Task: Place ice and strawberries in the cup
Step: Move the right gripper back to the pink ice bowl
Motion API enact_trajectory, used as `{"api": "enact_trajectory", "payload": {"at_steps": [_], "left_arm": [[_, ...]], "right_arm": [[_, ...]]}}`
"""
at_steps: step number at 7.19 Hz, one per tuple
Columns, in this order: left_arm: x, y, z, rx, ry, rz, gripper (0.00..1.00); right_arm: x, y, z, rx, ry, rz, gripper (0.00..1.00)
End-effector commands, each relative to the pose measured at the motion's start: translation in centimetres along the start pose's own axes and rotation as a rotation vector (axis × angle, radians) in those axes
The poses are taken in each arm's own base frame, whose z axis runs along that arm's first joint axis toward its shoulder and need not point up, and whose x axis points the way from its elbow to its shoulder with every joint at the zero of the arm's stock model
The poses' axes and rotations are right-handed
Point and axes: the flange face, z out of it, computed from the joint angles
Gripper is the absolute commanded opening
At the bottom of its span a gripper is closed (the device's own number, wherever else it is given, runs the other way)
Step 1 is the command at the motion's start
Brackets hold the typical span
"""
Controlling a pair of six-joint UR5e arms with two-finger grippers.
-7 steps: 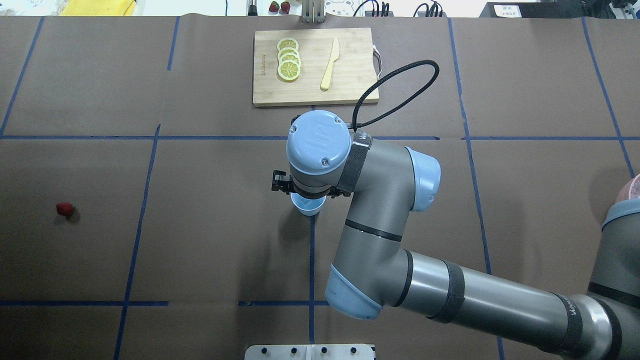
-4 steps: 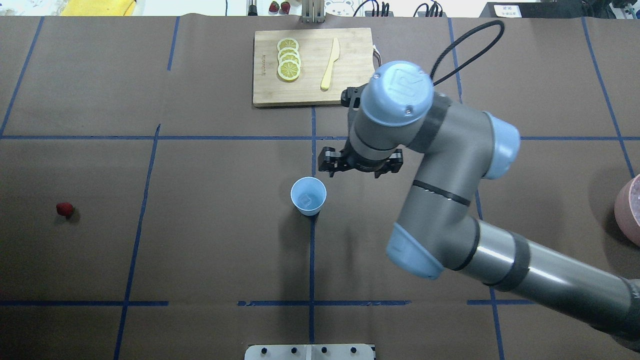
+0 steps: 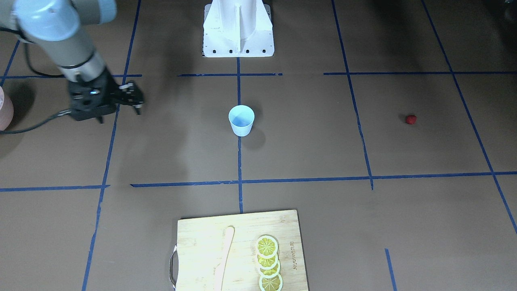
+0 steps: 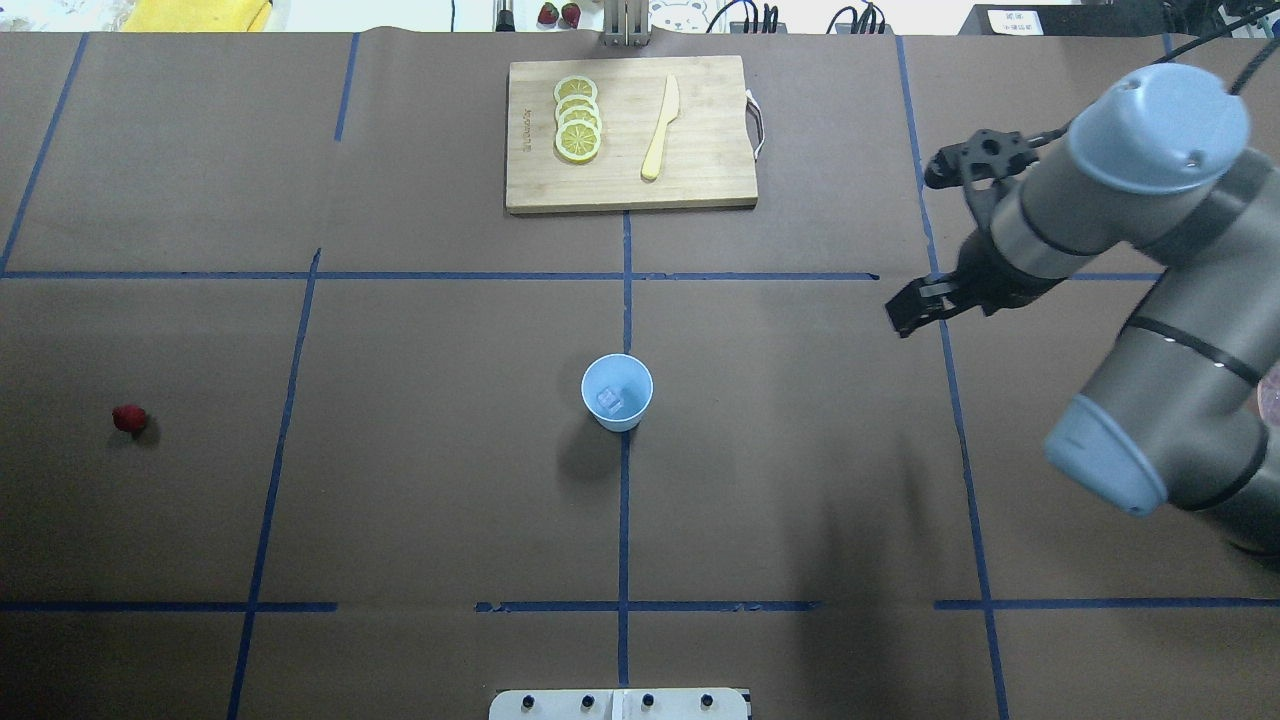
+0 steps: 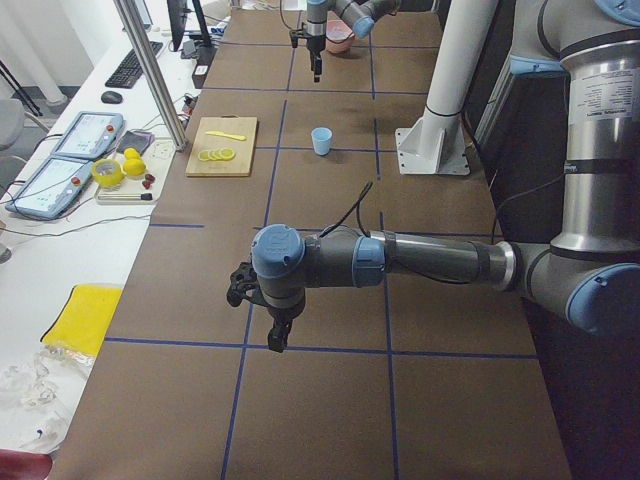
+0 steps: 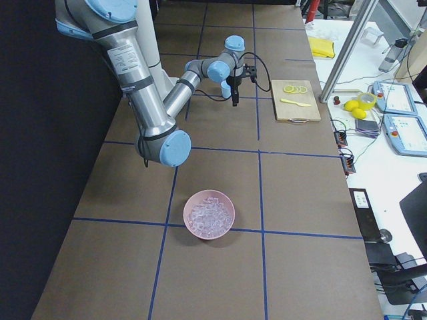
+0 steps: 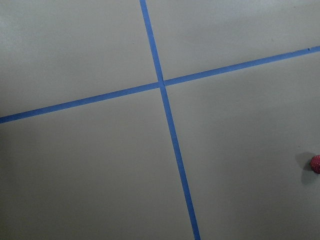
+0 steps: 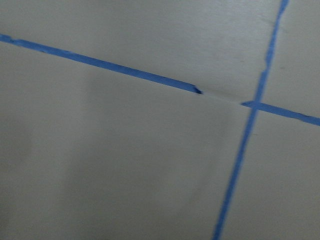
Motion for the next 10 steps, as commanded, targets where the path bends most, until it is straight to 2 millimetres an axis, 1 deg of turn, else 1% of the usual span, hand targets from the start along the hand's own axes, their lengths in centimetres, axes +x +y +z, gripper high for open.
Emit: {"api": "enact_trajectory", "payload": {"at_steps": [1,2,3,5,6,7,8,9,10], "left_arm": [[0.2,0.0,-0.2,0.004,0.002,0.001,1.0],[0.3,0.0,-0.3,0.007,0.003,0.003,1.0],[0.3,0.0,-0.4,0.008,0.003,0.004,1.0],[0.3,0.0,-0.4,0.008,0.003,0.004,1.0],[0.5,-0.1,-0.5,0.01,0.002,0.006,1.0],[0.5,-0.1,-0.5,0.01,0.002,0.006,1.0],[0.4,0.0,-0.4,0.009,0.002,0.005,1.0],[0.4,0.0,-0.4,0.008,0.003,0.005,1.0],[0.3,0.2,-0.3,0.006,0.003,0.003,1.0]], "right_arm": [[13.4,3.4,-1.9,-0.048,0.008,-0.126,1.0],[18.3,5.4,-2.6,-0.06,0.013,-0.181,1.0],[21.5,7.4,-2.6,-0.078,0.021,-0.193,1.0],[26.4,11.9,-2.0,-0.094,0.031,-0.325,1.0],[27.9,14.7,-1.1,-0.088,0.029,-0.388,1.0],[29.3,16.6,0.0,-0.081,0.026,-0.447,1.0],[30.7,17.7,1.3,-0.09,0.022,-0.515,1.0],[32.0,18.2,2.4,-0.113,0.017,-0.585,1.0],[32.8,18.6,3.2,-0.131,0.014,-0.627,1.0]]}}
